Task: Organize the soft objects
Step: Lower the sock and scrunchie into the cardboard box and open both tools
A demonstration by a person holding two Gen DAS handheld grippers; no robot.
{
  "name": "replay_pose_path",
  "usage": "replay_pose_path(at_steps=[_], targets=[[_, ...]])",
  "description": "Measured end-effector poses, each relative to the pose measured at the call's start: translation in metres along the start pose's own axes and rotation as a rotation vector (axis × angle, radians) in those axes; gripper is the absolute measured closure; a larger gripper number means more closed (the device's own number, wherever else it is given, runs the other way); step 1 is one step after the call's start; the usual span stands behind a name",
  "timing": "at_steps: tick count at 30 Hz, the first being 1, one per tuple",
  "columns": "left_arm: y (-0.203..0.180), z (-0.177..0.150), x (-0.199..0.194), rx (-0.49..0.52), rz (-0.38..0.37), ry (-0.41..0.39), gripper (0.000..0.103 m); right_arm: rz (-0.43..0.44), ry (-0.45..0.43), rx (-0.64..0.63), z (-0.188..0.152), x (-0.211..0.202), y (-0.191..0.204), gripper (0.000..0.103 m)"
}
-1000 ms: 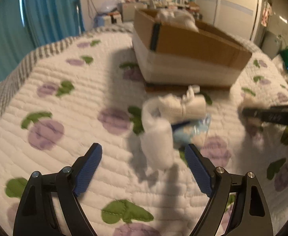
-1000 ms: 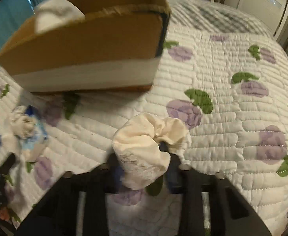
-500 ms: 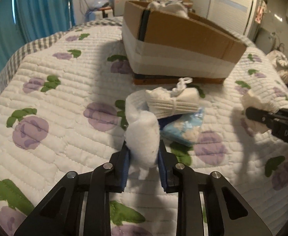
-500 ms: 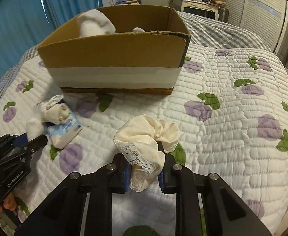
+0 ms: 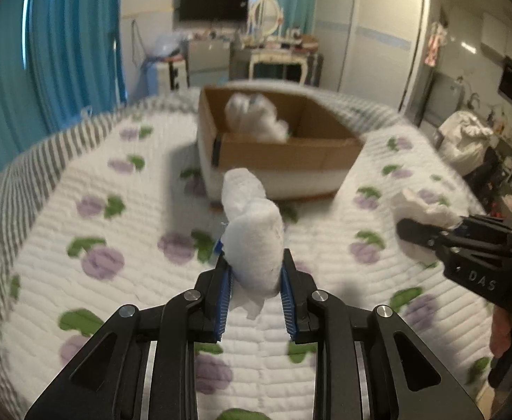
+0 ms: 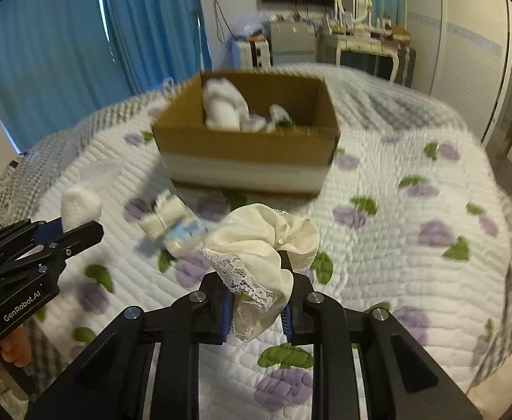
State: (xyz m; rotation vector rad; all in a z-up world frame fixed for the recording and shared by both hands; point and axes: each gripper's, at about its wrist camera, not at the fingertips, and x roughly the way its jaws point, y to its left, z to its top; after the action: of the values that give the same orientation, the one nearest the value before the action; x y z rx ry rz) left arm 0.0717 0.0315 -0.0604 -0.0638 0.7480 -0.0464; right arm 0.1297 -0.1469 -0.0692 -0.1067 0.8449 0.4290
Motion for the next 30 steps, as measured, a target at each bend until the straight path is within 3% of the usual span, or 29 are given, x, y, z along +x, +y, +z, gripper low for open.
replay_pose_path(at_steps=[9,17,22,30], targets=[[-0.020,0.061,-0.040,0.048,-0.032,-0.134,0.078,-0.004,-0.173,-0.050,0.056,-0.069,0.004,0.082],[-0.025,0.125,-0.019,0.074,-0.042,-0.186,0.078,0.022,-0.309,-0.068,0.124,-0.094,-0.001,0.082],[-0.017,0.163,0.030,0.069,-0.025,-0.166,0.078,0.004,-0.324,-0.077,0.171,-0.065,-0.009,0.082],[0.002,0.196,0.135,0.052,0.012,-0.063,0.078,0.034,-0.202,0.004,0.224,0.063,-0.044,0.082]])
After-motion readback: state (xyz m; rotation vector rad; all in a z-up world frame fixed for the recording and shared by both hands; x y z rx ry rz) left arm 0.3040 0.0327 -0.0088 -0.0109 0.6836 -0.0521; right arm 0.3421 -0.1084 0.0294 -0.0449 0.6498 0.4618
